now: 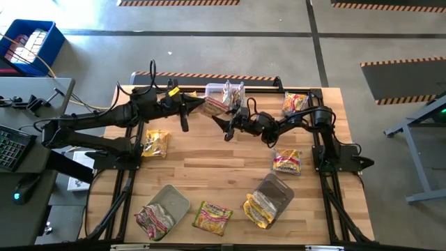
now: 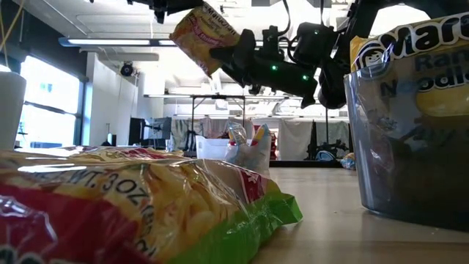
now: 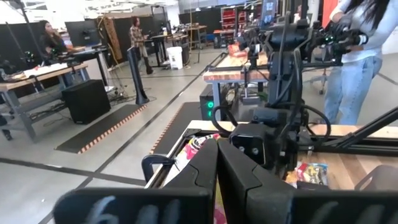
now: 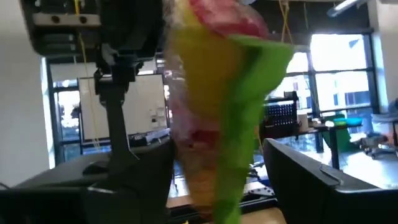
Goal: Sort Maruchan noodles
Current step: Put the green noodle pack into the gray bin
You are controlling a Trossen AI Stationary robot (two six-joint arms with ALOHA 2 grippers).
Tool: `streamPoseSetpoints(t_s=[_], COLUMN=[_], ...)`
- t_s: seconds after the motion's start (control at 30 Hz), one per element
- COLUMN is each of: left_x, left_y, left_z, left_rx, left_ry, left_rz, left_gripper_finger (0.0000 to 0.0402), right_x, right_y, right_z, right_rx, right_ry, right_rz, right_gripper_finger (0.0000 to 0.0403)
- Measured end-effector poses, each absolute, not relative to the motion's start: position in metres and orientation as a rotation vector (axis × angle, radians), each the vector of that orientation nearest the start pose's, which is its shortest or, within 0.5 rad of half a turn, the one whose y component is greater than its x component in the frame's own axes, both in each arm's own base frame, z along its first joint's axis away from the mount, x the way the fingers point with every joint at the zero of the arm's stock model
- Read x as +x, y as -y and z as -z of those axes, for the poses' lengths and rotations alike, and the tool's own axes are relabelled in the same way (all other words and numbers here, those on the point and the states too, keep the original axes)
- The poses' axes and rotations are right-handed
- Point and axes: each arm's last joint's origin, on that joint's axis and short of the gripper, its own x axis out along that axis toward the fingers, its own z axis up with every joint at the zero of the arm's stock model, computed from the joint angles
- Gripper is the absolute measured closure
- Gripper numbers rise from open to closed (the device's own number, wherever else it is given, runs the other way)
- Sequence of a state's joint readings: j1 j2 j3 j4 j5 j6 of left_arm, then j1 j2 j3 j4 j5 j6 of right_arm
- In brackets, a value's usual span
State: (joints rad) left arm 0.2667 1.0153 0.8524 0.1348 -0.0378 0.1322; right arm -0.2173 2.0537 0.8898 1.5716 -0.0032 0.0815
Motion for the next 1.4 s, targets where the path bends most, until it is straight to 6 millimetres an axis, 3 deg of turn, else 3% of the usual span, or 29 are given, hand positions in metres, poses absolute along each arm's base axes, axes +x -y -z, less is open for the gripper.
streamPoseSetpoints(t_s=[0.57,0.87,1.0,1.13,1.4], left_x=[0.221,0.221,0.216,0.204,0.171], left_y=[-0.061,-0.062,-0.061,-0.057,-0.034], left_z=[-0.345,-0.345,-0.344,-0.342,-0.338], left_rx=[0.121,0.137,0.193,0.208,0.185], left_ry=[-0.046,-0.049,-0.086,-0.165,-0.313], left_rz=[-0.307,-0.31,-0.328,-0.365,-0.352], left_gripper_finger=[0.0401,0.0397,0.0374,0.0337,0.026], right_x=[0.381,0.383,0.383,0.384,0.384], right_y=[0.078,0.077,0.076,0.075,0.071], right_z=[-0.183,-0.185,-0.185,-0.184,-0.202], right_rx=[0.021,0.011,0.009,0.005,-0.081], right_ry=[0.443,0.452,0.445,0.405,0.051], right_rz=[0.142,0.094,0.081,0.035,0.025], right_gripper_finger=[0.0179,0.0273,0.0307,0.0306,0.0303])
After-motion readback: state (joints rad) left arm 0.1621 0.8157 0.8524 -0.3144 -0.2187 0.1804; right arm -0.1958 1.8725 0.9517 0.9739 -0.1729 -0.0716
